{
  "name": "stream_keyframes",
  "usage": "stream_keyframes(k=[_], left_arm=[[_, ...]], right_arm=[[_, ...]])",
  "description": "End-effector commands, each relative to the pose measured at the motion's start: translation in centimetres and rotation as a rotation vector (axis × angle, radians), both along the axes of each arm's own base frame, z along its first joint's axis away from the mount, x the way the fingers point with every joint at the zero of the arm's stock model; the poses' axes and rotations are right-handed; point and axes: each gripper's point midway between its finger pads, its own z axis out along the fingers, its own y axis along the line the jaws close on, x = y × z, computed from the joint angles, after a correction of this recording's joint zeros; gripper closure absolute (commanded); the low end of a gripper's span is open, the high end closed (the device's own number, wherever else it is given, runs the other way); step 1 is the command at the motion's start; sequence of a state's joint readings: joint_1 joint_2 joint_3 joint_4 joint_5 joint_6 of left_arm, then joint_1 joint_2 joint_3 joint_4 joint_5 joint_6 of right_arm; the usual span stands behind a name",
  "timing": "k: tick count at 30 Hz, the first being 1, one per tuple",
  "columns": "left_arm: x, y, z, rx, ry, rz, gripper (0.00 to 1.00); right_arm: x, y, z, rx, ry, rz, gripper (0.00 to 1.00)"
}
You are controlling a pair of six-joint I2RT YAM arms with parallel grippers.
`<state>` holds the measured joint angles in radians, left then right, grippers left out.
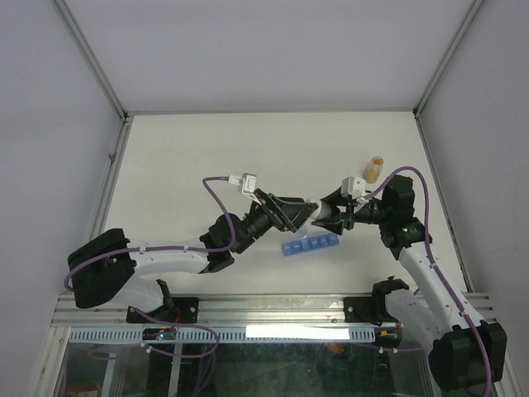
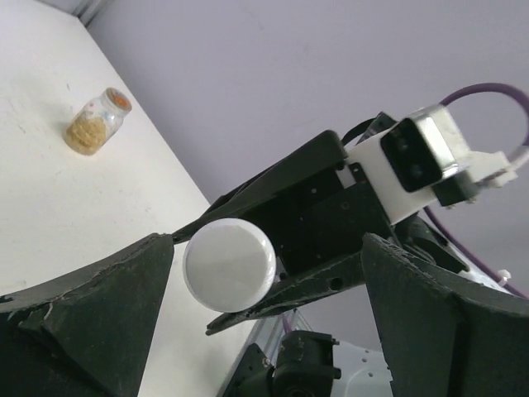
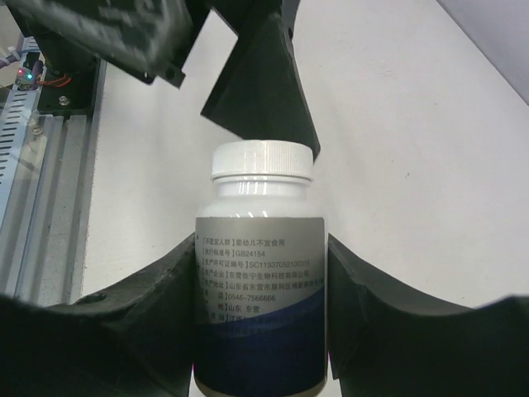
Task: Sort the pills into containers
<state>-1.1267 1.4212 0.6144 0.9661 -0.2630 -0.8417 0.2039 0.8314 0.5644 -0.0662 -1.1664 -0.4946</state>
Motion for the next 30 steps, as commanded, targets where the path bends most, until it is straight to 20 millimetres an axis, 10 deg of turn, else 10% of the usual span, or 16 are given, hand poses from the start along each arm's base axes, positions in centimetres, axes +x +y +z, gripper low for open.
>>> stream_keyframes(k=[1,14,30], left_arm=[[-0.4,2.5,2.8,-0.027,-0.109,0.057,0.01],[-7.2,6.5,5.7,0.285,-0.845,-0.092,0.01],[-4.3,3.5,1.1,0.635,-1.112,-0.402,0.04]], right_arm=[[-0.5,-0.1,2.9,0.033,-0.038,0.038,0.89],[-1.9,-0.4,2.8,0.038,0.047,0.127,1.00],[-3.0,-0.4,2.0,0.047,0.012,0.184,1.00]])
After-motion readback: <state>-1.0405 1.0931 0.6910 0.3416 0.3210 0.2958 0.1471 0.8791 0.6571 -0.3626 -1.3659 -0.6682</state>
